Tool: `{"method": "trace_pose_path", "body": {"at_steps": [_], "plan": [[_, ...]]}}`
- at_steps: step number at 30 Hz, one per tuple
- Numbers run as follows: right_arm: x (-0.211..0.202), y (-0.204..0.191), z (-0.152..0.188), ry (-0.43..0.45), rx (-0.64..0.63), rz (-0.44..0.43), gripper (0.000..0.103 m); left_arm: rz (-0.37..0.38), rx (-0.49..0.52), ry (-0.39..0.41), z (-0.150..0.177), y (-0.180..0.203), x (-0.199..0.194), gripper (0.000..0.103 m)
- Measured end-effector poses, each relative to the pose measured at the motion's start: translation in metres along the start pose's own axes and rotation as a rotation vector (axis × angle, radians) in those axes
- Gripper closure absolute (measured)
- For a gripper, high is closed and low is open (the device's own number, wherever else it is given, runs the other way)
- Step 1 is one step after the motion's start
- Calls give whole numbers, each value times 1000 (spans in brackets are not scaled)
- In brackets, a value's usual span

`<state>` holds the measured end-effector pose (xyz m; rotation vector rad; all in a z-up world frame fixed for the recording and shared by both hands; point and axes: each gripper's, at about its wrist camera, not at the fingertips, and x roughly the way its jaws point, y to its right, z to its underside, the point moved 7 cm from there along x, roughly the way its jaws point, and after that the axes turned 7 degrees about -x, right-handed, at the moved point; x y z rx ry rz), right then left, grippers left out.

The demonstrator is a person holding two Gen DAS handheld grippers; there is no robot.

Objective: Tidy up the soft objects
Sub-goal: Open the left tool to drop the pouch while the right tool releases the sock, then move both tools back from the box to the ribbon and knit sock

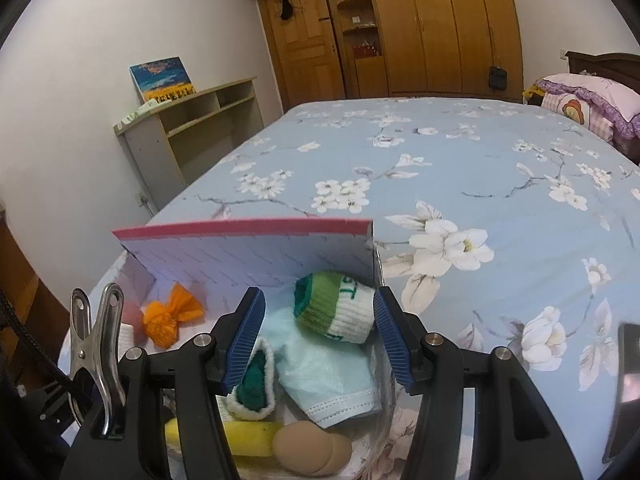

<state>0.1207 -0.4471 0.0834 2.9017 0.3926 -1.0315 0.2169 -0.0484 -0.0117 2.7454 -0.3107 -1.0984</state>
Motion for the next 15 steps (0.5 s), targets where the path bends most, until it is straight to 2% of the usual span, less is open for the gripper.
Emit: {"method": "trace_pose_path", "body": {"at_steps": [5,15], "plan": [[-19,-10,-4,18,-15,-42,45,-4,12,4,2,3,-11,47],[-63,-33,10,23,-67,-96,45,-15,-1,26,10,-1,-47,47]]}}
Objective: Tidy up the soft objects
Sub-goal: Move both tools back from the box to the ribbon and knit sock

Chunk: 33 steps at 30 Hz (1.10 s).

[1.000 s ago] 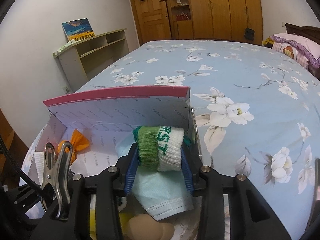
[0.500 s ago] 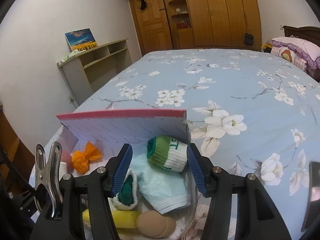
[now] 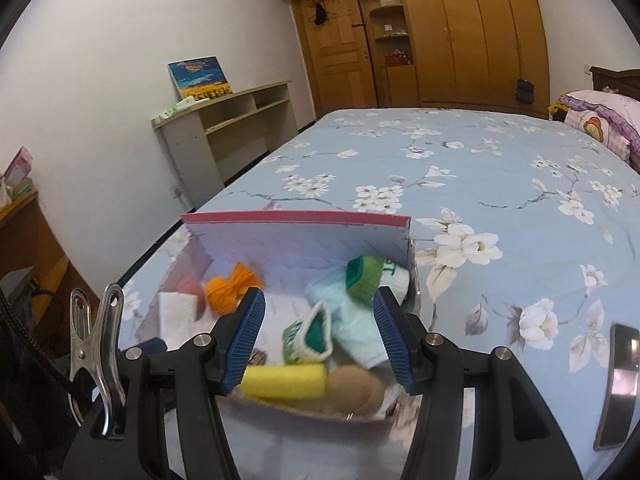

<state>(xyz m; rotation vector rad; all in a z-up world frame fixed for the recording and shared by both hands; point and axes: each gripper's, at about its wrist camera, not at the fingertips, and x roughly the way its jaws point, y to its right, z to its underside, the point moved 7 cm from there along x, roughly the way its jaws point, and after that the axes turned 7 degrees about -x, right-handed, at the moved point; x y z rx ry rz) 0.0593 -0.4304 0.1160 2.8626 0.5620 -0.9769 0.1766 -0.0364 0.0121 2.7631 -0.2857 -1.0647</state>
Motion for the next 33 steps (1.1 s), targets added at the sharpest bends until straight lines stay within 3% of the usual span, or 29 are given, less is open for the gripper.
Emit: {"method": "trace_pose_path", "body": {"at_steps": [16,33], "plan": [[-52,-32,44,-13,-46,9,45,37,-33,-46,39,-3,-35,47],[-69,-9,111,-86,19,69,45,92,24,-139,88,32,-31,47]]}}
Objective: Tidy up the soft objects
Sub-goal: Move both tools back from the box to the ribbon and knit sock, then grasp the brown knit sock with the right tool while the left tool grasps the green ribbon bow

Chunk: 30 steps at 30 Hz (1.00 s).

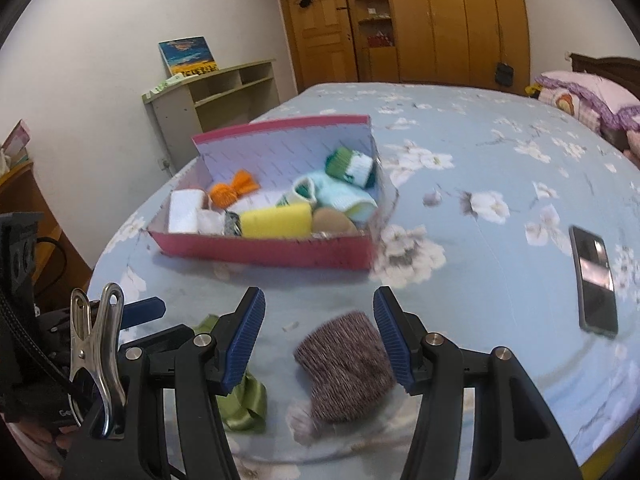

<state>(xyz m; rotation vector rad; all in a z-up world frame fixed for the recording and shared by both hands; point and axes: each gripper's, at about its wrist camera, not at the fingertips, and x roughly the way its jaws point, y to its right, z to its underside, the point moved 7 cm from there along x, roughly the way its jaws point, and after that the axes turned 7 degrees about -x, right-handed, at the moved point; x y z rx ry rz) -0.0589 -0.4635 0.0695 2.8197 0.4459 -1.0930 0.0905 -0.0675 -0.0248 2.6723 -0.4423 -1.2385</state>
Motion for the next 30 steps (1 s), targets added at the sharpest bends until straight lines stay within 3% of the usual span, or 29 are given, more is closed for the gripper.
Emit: {"method": "trace_pose_path", "body": {"at_steps": [12,18,24,30], "plan": [[10,21,39,-50,56,66,45,21,17,-94,26,10,26,47],[21,23,50,-71,74,56,45,-19,42,-105,33,12,34,47],[27,23,56,-73,88,37,45,20,63,-117,37,21,37,48],[32,26,60,-84,117,16,45,53,106,-138,43,34,41,64]]}}
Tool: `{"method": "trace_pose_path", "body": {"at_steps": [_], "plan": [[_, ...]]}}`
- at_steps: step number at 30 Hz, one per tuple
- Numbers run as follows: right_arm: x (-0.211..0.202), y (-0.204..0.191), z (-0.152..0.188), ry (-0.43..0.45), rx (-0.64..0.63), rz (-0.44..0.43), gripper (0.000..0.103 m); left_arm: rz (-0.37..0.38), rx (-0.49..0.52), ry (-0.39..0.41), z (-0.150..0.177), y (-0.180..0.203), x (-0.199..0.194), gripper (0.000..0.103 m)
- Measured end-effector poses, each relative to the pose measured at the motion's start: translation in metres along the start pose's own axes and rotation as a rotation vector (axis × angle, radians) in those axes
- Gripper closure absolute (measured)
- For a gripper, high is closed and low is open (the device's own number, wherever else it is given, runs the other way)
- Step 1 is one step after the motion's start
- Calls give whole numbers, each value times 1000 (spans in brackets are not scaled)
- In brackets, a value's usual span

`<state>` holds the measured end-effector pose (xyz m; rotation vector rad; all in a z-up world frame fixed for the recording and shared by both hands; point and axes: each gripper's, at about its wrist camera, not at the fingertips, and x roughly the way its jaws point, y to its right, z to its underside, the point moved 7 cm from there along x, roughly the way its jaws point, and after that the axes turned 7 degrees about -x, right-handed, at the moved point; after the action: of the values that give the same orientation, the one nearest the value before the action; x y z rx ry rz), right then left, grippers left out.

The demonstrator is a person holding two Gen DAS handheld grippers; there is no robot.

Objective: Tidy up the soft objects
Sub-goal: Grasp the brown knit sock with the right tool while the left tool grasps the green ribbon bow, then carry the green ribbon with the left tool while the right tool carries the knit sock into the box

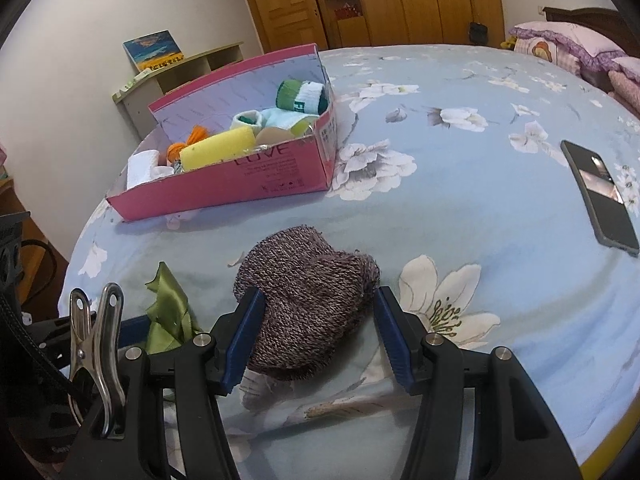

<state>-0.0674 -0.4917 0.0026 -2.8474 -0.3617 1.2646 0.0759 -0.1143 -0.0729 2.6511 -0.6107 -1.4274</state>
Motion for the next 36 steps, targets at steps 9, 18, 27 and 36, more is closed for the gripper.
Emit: {"method": "trace_pose_path", "body": {"at_steps": [9,18,27,36], "plan": [[9,4,5,-20,26,-15,44,12,-17,-6,0,-3,2,90],[10,5,9,-8,56,-38,42,-12,-35,55,-10,-15,-14,91],[-1,-5,9,52,55,-61,80,-12,-60,102,-17,-24,-30,91],[-19,-16,1,114,19,-52,84,-12,-103,152,-25,-36,-48,91]]}}
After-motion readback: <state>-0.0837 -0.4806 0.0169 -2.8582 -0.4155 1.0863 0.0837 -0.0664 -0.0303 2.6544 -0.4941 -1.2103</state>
